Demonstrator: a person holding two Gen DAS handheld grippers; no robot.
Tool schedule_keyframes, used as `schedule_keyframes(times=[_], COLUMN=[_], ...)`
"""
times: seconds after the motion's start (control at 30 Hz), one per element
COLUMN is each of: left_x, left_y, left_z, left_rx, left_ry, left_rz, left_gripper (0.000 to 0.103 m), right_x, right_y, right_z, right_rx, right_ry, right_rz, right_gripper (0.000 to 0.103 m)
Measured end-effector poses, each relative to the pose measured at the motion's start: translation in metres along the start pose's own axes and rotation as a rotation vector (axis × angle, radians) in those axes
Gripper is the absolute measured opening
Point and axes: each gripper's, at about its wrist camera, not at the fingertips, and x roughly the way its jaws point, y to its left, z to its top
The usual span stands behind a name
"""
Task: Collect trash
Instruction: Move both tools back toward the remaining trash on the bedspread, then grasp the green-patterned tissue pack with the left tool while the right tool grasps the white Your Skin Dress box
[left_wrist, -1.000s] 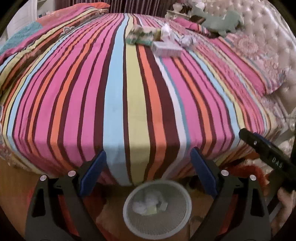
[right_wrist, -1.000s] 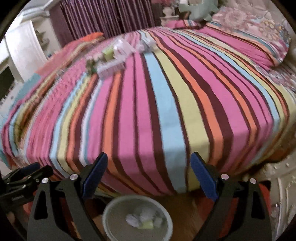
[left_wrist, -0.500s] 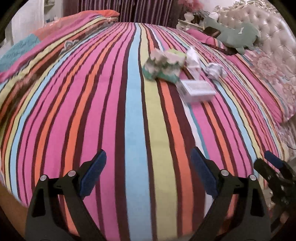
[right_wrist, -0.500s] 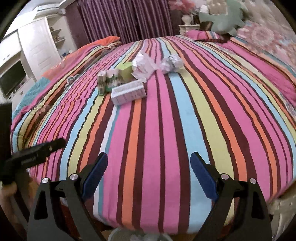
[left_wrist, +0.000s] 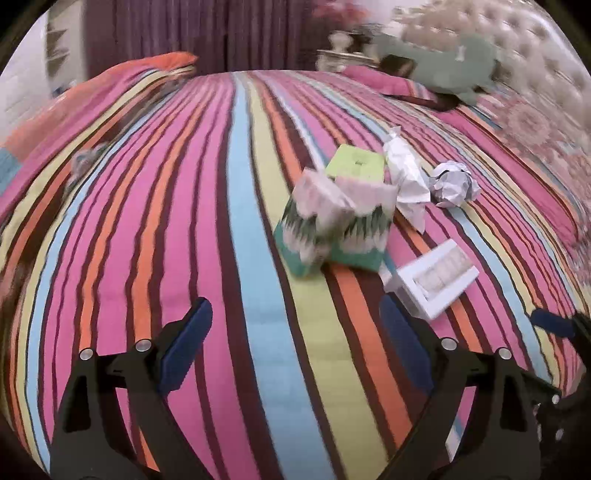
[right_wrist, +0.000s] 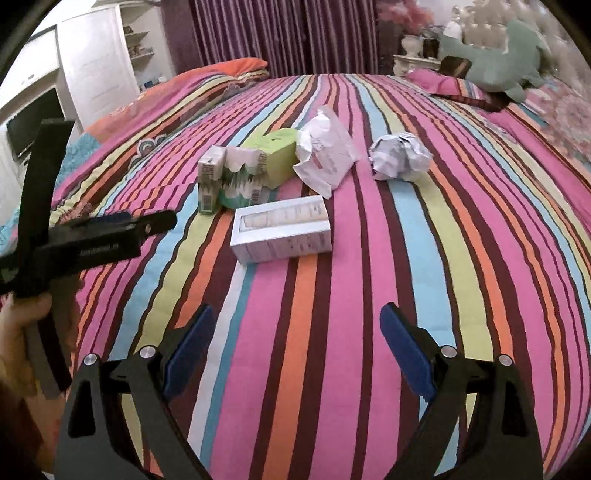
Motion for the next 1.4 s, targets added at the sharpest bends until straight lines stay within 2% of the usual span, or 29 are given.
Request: schedule_keyframes(times=[0.07, 0.17, 0.33, 0.63, 0.8, 1.03, 1.27, 1.3, 1.37, 1.4], left_x=[0.009, 0.025, 0.049, 0.083, 0.094, 0.108, 0.12, 0.12, 0.115, 0.113], left_y=[0.008, 0.018, 0.014, 0.01, 0.01, 0.004, 0.008, 0.008, 0.007, 0.007], left_z=[0.009, 0.019, 0.03, 0.051, 0.06, 0.067, 0.071, 0.07, 0.067, 0.067], left_rx=[0.044, 0.073, 0.177, 0.242, 0.242, 0.224, 0.109, 0.1, 0.088, 0.074], left_ry=[0.005, 0.029, 0.044, 0.082, 0.092, 0.105, 0.162, 0.165, 0.147, 0.144], left_rz=[-0.009, -0.062, -0.112, -0.188, -0.243, -0.249, -0.287, -0.29, -0.33, -0.342], left_gripper=[0.089, 0.089, 0.089, 0.089, 0.089, 0.089, 0.089, 0.086, 0.062, 0.053], right_x=[0.005, 0.017, 0.037, 0.06, 0.072, 0.09, 0.092, 0.091, 0.091, 0.09], right_y=[0.0, 0.003, 0.01, 0.017, 0.02, 0.022, 0.017, 0.016, 0.017, 0.017], right_z=[0.005, 0.011, 0.021, 0.039, 0.045, 0.045, 0.048, 0.047, 0.046, 0.044], right_rx=[-0.003, -0.015, -0.042, -0.072, -0.092, -0.086, -0.094, -0.104, -0.123, -0.126], right_ry=[-0.002, -0.001, 0.002, -0.013, 0.004, 0.018, 0.034, 0.032, 0.028, 0.024], right_rz=[0.004, 0.001, 0.0, -0.004, -0.004, -0.064, -0.067, -0.076, -0.107, -0.116], right_gripper=[0.086, 0.086, 0.086, 0.086, 0.086, 0.086, 0.083, 0.082, 0.081, 0.081])
